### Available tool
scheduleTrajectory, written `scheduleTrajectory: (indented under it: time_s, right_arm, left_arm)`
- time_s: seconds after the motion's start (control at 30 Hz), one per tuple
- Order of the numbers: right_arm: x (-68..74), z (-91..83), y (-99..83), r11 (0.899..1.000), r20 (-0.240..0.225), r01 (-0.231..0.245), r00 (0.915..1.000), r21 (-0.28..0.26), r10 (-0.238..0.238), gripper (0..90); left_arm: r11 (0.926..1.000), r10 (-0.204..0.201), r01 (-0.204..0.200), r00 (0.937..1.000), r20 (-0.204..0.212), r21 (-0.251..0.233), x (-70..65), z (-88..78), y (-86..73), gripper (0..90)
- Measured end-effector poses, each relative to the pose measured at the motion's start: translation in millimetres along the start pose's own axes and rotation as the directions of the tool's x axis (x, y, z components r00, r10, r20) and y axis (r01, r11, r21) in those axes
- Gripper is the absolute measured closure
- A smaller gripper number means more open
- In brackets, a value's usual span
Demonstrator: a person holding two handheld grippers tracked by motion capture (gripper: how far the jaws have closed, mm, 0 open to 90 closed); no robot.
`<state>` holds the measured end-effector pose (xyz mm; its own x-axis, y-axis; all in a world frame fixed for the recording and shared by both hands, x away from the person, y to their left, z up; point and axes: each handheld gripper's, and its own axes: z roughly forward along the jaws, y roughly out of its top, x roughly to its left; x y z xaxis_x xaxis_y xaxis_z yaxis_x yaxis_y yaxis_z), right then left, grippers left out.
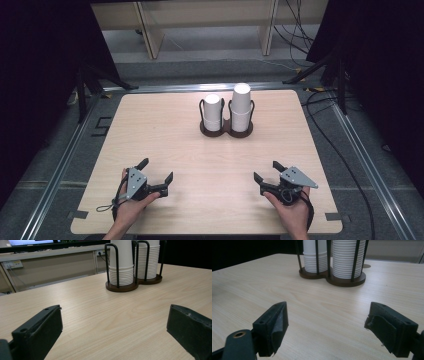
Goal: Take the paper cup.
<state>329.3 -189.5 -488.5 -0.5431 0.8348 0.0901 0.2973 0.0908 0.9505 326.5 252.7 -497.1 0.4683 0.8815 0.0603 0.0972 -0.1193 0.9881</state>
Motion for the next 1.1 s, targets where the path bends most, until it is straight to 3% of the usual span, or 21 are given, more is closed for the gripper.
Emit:
scheduleTrajectory:
  time_s: [0.13,0.17,0.23,0.27,0.37,0.4,0.43,0.47,0.5,0.53,0.57,0.6,0.7,0.83,1.1]
  right_arm:
    - [-1.5,0.1,0.6,1.0,0.002,0.018,0.9998,0.008,-0.018,21.5]
    - [-1.9,0.7,0.0,1.0,-0.002,0.006,1.0,0.012,-0.006,25.8]
    - [-1.5,0.7,0.2,1.0,-0.013,-0.003,0.9999,0.0,0.003,25.5]
    - [-2.5,-0.1,5.7,0.999,0.0,0.041,0.9991,-0.003,-0.041,23.3]
    - [0.0,-0.1,10.5,0.999,0.007,0.03,0.9995,-0.024,-0.03,22.2]
    - [1.1,0.9,13.2,0.999,-0.002,0.023,0.9997,-0.03,-0.023,21.4]
    - [0.3,1.6,15.3,0.996,0.031,0.056,0.9981,-0.065,-0.054,21.0]
    - [1.5,2.2,18.0,0.998,0.003,0.047,0.9989,-0.042,-0.047,20.9]
    - [1.5,2.2,18.0,0.998,0.003,0.047,0.9989,-0.042,-0.047,20.9]
    - [2.9,3.4,18.4,0.998,0.007,0.036,0.9993,-0.049,-0.036,20.8]
    - [2.6,2.7,20.4,0.998,0.026,0.055,0.9982,-0.037,-0.054,20.8]
    - [3.1,5.0,22.6,0.997,0.025,0.05,0.9985,-0.066,-0.049,20.7]
    - [3.0,8.0,28.0,0.995,0.032,0.053,0.9982,-0.082,-0.051,20.6]
    - [3.9,13.4,33.6,0.997,0.02,0.037,0.9992,-0.069,-0.036,20.6]
    - [8.4,28.1,45.5,0.992,0.018,0.083,0.9965,-0.099,-0.082,22.5]
  left_arm:
    - [0.9999,-0.015,0.015,0.9999,-0.006,0.004,0.5,3.1,0.1,0.0]
    - [0.9994,-0.022,0.023,0.9997,-0.001,0.027,0.0,4.3,1.7,0.0]
    - [0.9998,-0.018,0.018,0.9998,0.009,0.001,-0.2,7.6,1.8,0.0]
    - [0.9999,-0.012,0.012,0.9997,0.02,0.0,-1.0,8.9,4.1,0.0]
    - [0.9991,-0.036,0.036,0.999,0.027,0.025,-0.3,8.8,5.8,0.0]
    - [0.9994,-0.033,0.032,0.9987,0.04,0.009,0.6,12.0,5.6,0.0]
    - [0.9993,-0.019,0.017,0.9991,0.038,0.032,1.3,11.5,6.6,0.0]
    - [0.9996,-0.023,0.022,0.999,0.039,0.019,1.7,14.4,6.7,0.0]
    - [0.9996,-0.025,0.025,0.9984,0.051,0.009,2.6,16.8,7.1,0.0]
    - [0.9994,-0.013,0.011,0.9988,0.048,0.032,4.1,17.7,9.7,0.0]
    - [0.9996,-0.011,0.01,0.9988,0.047,0.027,4.4,20.4,10.9,0.0]
    - [0.9994,0.002,-0.004,0.9986,0.053,0.034,5.8,24.7,14.2,0.0]
    - [0.9993,0.016,-0.018,0.9978,0.065,0.032,7.1,34.9,17.8,0.5]
    - [0.9991,0.026,-0.029,0.9965,0.08,0.03,6.8,46.1,19.7,1.0]
    - [0.9978,0.054,-0.058,0.9933,0.102,0.032,5.2,70.9,29.6,1.2]
